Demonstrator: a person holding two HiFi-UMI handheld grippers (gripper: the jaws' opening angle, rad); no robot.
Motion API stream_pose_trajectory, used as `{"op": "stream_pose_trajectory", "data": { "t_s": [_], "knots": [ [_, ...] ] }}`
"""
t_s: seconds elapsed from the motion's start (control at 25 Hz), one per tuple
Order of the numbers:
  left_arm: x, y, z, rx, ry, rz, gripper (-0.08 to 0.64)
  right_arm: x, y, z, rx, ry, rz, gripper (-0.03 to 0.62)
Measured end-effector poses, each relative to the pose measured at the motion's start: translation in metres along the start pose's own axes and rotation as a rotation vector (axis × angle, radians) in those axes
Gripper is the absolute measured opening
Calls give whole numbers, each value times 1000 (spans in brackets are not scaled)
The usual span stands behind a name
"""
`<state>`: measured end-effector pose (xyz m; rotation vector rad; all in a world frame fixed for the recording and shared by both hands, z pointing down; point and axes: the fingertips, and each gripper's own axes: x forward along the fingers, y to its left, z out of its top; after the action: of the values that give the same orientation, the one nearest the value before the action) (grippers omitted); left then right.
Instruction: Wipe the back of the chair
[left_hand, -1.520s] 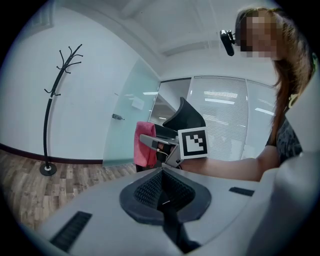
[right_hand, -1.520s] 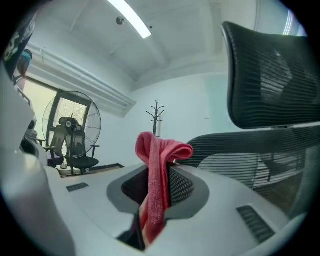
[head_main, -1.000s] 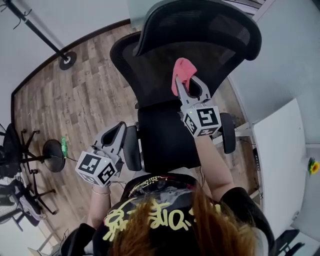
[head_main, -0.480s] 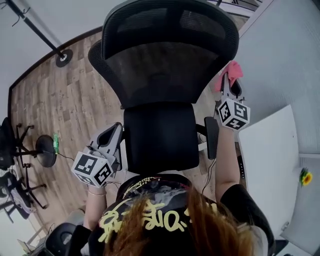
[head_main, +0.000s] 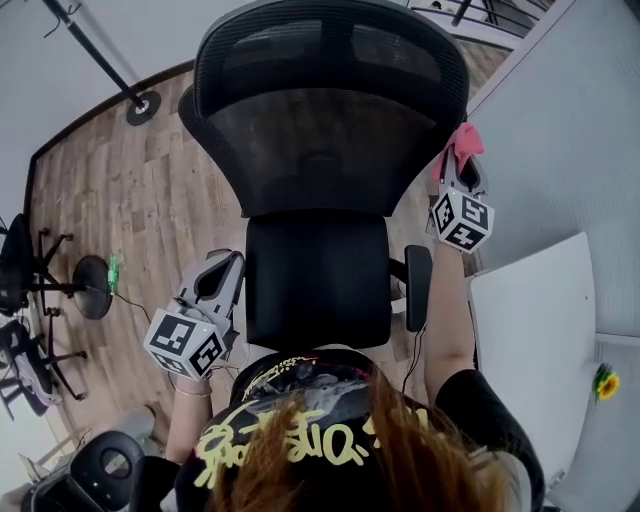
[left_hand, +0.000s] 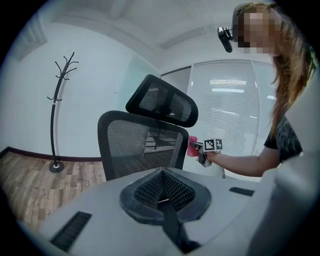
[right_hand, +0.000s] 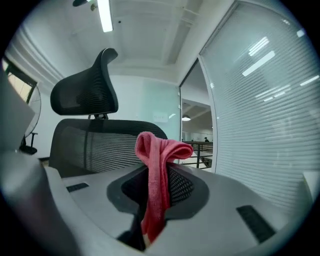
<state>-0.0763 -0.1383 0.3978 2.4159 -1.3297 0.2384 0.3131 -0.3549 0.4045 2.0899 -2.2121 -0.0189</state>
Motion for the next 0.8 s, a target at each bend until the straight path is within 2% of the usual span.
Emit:
{"op": "stream_pose_trajectory", "data": {
  "t_s": [0.12,0.32,0.8],
  "knots": [
    [-2,-4,-1,0,-6,13,-11,6,12,-1,-82,18,31,72],
    [-4,-10,1,6,-15,32,-11,12,17,-3,-14,4,54,72],
    [-16,-4,-5,-2,2,62,-11,20,54,0,21,-11,96,72]
  ]
}}
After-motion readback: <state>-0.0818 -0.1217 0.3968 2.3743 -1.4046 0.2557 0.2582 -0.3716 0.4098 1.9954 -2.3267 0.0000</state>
